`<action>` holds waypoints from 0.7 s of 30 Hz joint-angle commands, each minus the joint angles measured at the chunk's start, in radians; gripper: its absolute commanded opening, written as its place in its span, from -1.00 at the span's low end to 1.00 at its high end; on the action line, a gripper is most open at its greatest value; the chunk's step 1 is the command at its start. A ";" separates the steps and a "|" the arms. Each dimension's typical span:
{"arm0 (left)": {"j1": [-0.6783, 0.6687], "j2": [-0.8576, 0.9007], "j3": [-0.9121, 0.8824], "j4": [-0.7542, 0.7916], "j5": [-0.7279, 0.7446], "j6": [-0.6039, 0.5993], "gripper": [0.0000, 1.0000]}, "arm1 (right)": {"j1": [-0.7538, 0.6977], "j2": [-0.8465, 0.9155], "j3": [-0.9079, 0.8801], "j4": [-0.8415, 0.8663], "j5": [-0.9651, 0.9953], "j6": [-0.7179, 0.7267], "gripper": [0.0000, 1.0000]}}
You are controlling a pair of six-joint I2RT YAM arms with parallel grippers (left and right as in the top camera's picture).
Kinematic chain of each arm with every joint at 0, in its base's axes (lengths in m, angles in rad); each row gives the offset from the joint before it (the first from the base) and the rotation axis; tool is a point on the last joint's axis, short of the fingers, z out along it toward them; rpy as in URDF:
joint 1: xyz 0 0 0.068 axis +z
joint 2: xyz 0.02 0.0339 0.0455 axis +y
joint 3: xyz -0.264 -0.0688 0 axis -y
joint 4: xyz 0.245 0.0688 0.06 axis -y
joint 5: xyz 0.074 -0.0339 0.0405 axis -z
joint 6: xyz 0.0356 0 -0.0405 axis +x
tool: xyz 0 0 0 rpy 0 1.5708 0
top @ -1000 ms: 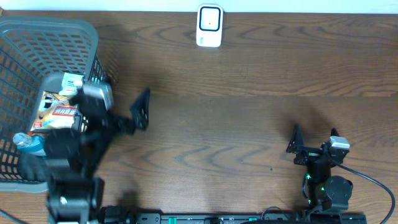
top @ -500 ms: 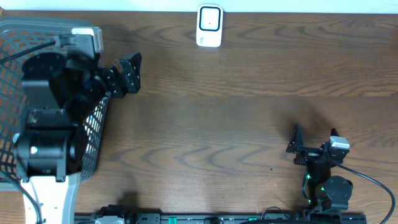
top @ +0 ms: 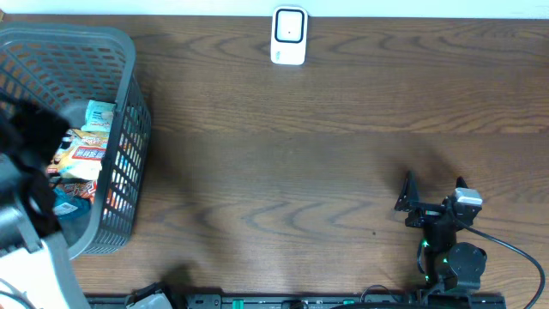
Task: Scan the item barcode
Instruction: 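Reach the left gripper into the basket toward the blue mouthwash bottle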
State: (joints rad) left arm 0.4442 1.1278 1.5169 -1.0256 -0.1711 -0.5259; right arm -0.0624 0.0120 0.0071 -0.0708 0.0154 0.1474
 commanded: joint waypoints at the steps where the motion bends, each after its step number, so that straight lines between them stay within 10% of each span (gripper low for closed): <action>1: 0.111 0.088 0.006 -0.074 0.012 -0.170 0.96 | -0.003 -0.005 -0.002 -0.004 -0.003 -0.014 0.99; 21: 0.201 0.461 -0.010 -0.224 -0.030 -0.364 0.96 | -0.003 -0.005 -0.002 -0.004 -0.003 -0.014 0.98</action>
State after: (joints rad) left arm 0.6312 1.5627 1.5139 -1.2453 -0.1394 -0.8436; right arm -0.0624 0.0120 0.0071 -0.0708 0.0154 0.1474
